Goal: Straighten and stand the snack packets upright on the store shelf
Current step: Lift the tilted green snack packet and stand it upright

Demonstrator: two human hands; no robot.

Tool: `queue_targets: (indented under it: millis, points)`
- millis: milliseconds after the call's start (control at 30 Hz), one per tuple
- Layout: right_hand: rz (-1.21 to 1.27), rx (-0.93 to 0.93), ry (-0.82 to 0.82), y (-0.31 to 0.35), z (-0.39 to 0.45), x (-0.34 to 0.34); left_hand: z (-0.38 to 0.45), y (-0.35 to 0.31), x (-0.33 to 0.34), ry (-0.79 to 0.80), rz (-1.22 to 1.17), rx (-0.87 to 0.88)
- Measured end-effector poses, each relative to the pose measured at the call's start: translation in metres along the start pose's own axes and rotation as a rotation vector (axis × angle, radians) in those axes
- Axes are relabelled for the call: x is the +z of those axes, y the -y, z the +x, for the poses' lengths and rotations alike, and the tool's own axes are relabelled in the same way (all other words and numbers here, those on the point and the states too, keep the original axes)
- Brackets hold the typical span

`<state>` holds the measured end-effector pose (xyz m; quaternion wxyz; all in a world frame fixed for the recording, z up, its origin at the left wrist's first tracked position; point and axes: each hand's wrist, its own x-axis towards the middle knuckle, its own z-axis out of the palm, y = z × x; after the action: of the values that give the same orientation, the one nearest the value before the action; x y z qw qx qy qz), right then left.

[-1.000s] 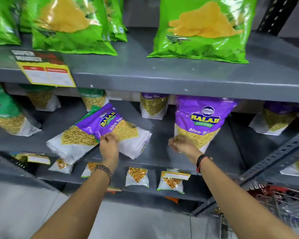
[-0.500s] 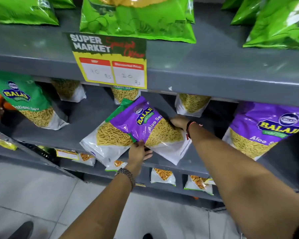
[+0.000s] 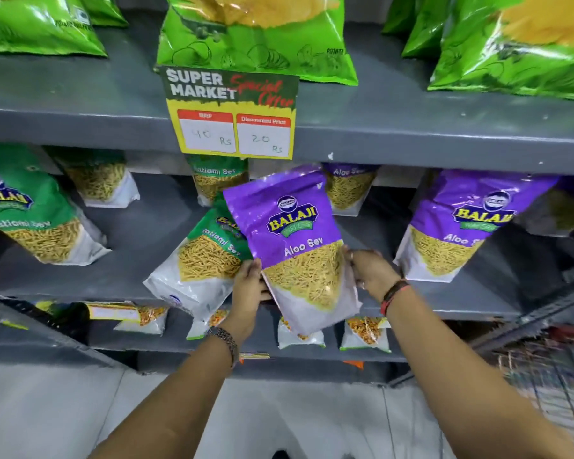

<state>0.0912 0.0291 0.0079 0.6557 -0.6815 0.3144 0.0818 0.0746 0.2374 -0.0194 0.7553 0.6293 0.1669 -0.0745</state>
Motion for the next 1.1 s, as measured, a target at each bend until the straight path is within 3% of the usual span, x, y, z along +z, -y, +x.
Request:
queue_targets:
  millis: [167,500,1100]
  points:
    - [0.225,-0.033,-0.046,-0.013,-0.036,-0.030,-0.009,-0.013,0.005,0.113,0.063,0.145]
    - [0.261,-0.113,0.001,-0.045,-0.075,-0.084,-0.041,-0.020,0.028,0.363,0.218,0.288]
    - [0.221,-0.245,-0.233,0.014,0.014,-0.067,0.033,-0.048,0.101,0.220,0.227,0.203]
